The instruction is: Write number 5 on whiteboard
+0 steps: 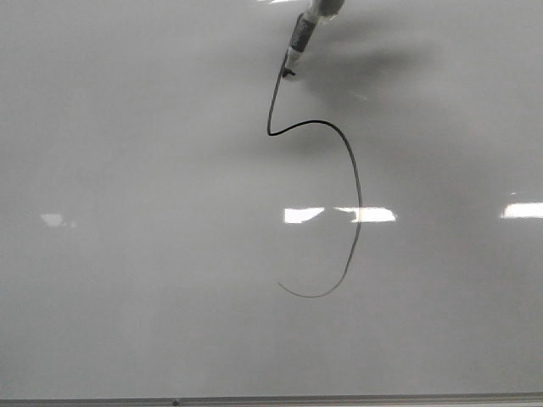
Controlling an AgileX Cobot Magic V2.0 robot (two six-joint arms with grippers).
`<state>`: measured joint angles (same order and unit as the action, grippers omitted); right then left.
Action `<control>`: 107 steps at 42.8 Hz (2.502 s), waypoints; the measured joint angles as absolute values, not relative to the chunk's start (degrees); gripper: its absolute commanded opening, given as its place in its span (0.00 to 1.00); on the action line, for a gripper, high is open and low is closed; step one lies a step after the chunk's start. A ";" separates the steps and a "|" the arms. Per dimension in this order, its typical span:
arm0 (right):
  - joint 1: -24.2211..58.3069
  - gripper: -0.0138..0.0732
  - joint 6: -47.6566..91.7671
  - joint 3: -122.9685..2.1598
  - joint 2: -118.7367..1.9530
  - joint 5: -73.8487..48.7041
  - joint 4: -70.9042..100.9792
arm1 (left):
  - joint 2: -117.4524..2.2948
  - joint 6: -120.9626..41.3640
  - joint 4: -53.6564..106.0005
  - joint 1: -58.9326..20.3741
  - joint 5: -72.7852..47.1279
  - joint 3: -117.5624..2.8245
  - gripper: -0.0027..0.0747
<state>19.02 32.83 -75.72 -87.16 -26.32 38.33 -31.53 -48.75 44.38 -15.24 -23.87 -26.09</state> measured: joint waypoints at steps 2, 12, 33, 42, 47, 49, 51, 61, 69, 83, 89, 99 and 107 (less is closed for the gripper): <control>19.02 0.09 32.83 -75.72 -87.16 -26.24 38.22 | -31.53 -48.75 44.38 -15.24 -23.87 -26.09 0.01; 16.65 0.09 32.59 -75.60 -85.61 -26.57 34.44 | -31.53 -48.75 44.38 -15.24 -23.87 -26.09 0.01; 18.35 0.09 35.24 -73.18 -73.35 -36.37 32.18 | -31.53 -50.20 44.81 -15.24 -24.55 -26.34 0.01; 25.35 0.09 39.34 -73.18 -72.55 -47.28 33.88 | -32.36 -57.31 44.81 -15.24 -35.10 -33.38 0.39; 28.35 0.09 43.91 -73.18 -72.65 -52.17 39.22 | -35.69 -57.75 44.97 -15.24 -42.24 -39.69 0.77; 28.89 0.09 45.49 -73.18 -72.76 -53.73 41.72 | -37.45 -57.75 45.74 -15.24 -45.11 -41.91 0.86; 29.31 0.09 47.63 -73.18 -72.97 -55.47 44.31 | -39.41 -57.88 46.60 -15.24 -48.17 -43.99 0.89; 29.59 0.09 54.67 -73.18 -73.22 -60.93 55.00 | -49.75 -63.04 54.85 -15.24 -62.64 -51.29 0.77; 29.59 0.09 57.09 -73.18 -73.22 -64.18 59.17 | -54.62 -67.00 59.80 -15.24 -68.99 -53.75 0.63; 29.59 0.09 58.57 -73.18 -73.22 -65.36 61.97 | -57.21 -68.51 60.91 -19.39 -69.61 -54.03 0.60; 29.59 0.09 58.74 -73.18 -73.22 -65.54 62.21 | -58.33 -68.67 61.46 -22.22 -68.26 -54.03 0.53; 29.59 0.09 58.74 -73.18 -73.22 -66.16 62.21 | -58.96 -69.25 61.93 -23.80 -65.29 -54.03 0.37; 29.59 0.09 58.74 -73.18 -73.22 -66.40 62.21 | -58.96 -69.37 61.82 -23.80 -65.19 -54.03 0.28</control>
<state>29.59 58.74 -73.18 -73.22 -66.40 62.21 -58.96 -69.37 61.82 -23.80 -65.19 -54.03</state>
